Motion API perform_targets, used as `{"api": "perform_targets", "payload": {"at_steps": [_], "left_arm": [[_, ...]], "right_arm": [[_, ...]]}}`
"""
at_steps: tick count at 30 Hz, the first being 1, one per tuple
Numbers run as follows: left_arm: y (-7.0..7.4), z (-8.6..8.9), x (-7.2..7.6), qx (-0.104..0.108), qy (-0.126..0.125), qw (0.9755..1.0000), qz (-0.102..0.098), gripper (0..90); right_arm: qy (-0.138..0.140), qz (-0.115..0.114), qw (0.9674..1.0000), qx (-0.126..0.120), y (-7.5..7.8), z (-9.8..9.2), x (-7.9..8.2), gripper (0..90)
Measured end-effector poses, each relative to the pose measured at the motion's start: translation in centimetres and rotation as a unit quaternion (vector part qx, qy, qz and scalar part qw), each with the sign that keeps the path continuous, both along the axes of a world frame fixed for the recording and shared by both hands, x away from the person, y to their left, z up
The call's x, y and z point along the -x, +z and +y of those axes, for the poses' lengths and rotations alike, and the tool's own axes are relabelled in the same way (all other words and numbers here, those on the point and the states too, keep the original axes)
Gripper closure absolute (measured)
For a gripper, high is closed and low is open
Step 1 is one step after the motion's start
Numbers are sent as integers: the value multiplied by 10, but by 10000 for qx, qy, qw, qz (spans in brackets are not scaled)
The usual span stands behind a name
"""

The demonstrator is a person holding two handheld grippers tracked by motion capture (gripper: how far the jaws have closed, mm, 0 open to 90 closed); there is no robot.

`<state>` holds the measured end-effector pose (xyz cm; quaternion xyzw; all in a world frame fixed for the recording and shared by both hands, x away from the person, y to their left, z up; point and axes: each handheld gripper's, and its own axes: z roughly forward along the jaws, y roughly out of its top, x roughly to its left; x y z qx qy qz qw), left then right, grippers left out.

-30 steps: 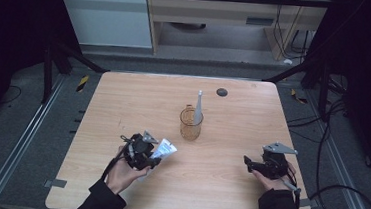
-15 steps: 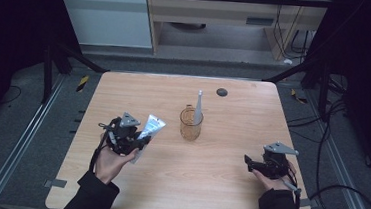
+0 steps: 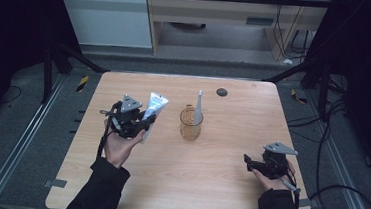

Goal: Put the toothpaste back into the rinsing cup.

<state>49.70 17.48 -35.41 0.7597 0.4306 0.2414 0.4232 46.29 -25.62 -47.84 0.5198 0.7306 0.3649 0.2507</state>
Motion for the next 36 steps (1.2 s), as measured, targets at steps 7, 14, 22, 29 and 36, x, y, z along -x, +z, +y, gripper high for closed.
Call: {"api": "perform_targets", "payload": {"at_steps": [7, 14, 22, 29, 36], "left_arm": [[8, -11, -17, 283, 52, 9994, -168, 692], [7, -16, -35, 590, 202, 9973, -377, 692], [6, -26, -51, 953, 350, 9932, -574, 692], [6, -44, -62, 1146, 358, 9899, -760, 693], [1, -60, -72, 1233, 290, 9888, -794, 693]], "right_arm": [[-42, -52, 10000, -2, -1, 0, -1, 145], [-63, -44, 10000, -16, -3, 0, -2, 141], [-90, -70, 9999, -39, -3, 0, -3, 138], [-140, -98, 9998, -71, -2, 1, -2, 137], [-135, -139, 9998, 21, -3, 2, -4, 135]]}}
